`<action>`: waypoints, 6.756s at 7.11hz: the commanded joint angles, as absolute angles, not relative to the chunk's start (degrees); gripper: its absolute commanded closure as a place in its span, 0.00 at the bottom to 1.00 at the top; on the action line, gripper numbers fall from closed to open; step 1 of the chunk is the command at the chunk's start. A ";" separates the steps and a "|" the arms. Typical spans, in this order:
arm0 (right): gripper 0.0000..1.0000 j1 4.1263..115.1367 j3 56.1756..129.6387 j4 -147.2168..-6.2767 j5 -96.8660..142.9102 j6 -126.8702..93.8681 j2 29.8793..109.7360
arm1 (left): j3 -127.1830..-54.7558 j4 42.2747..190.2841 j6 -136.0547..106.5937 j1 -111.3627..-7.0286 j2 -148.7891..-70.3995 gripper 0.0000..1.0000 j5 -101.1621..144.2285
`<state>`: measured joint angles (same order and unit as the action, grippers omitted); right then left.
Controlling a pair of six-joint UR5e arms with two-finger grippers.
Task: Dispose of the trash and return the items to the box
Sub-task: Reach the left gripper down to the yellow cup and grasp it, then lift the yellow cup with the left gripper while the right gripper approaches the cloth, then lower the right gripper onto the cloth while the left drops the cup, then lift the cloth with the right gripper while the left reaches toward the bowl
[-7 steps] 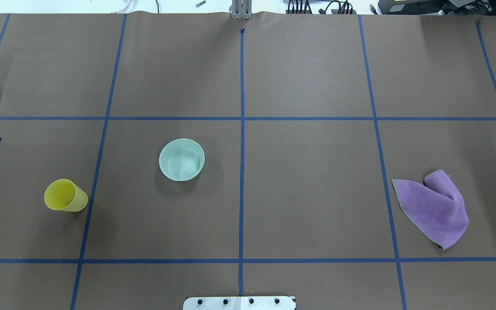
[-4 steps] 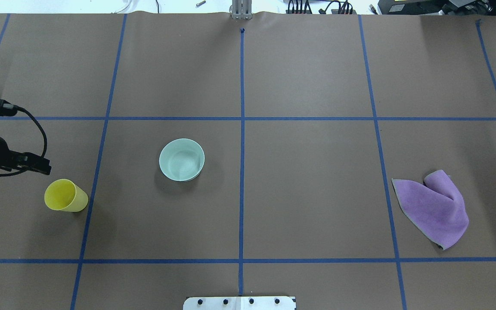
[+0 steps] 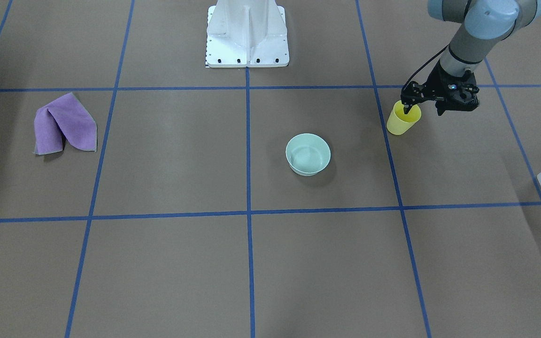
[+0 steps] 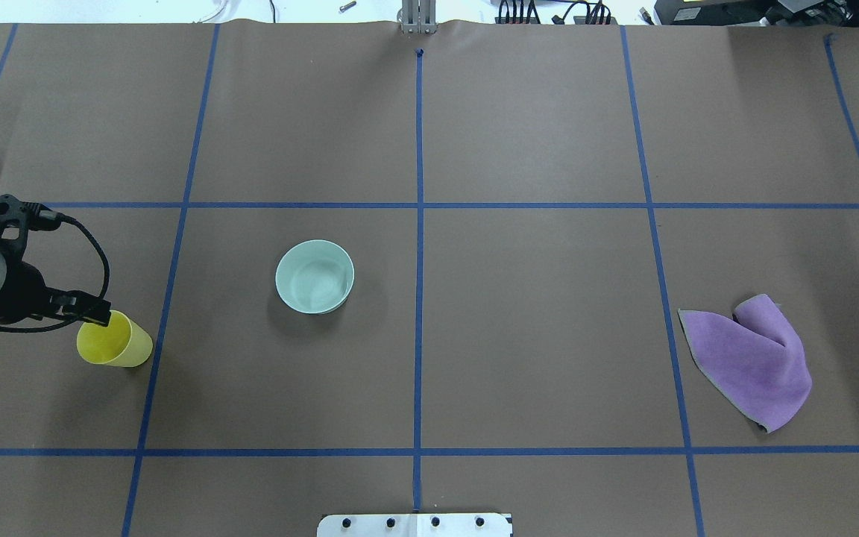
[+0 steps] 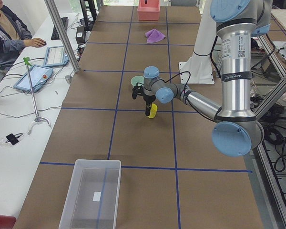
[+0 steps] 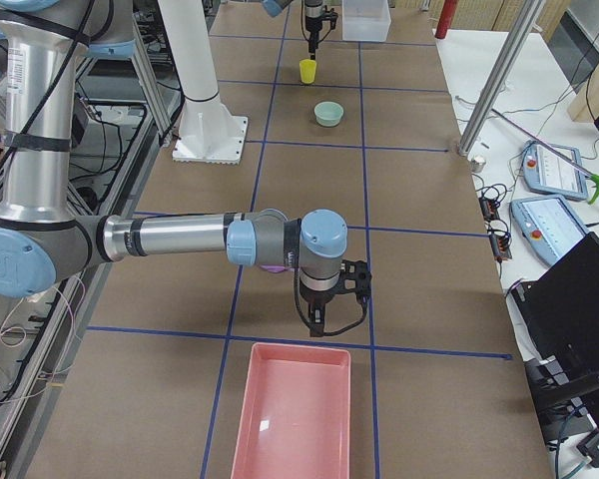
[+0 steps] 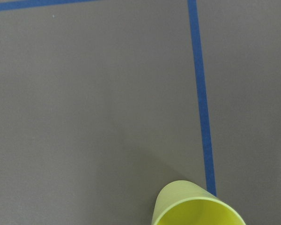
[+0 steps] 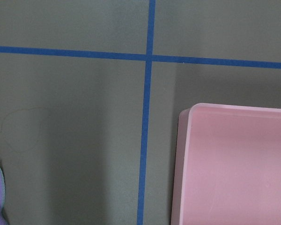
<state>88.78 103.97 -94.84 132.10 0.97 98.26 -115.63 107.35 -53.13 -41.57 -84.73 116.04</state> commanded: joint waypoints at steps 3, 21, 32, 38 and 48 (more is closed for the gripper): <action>0.00 88.60 103.97 -94.83 132.27 0.79 98.26 | -111.44 110.92 -53.96 -40.96 -85.52 0.74 116.71; 0.00 60.12 117.07 -94.66 130.34 -38.94 92.29 | -51.36 103.34 26.63 -91.93 -111.09 1.00 138.34; 0.00 48.80 116.28 -87.76 124.65 -45.31 94.21 | -59.75 95.96 8.31 -86.75 -115.41 0.06 143.09; 0.26 44.39 111.72 -80.52 122.43 -47.11 97.21 | -97.01 93.87 -40.04 -66.91 -106.61 0.03 136.59; 1.00 87.73 117.98 -133.25 120.64 14.47 81.80 | -97.66 94.04 -72.24 -38.15 -117.50 0.05 118.14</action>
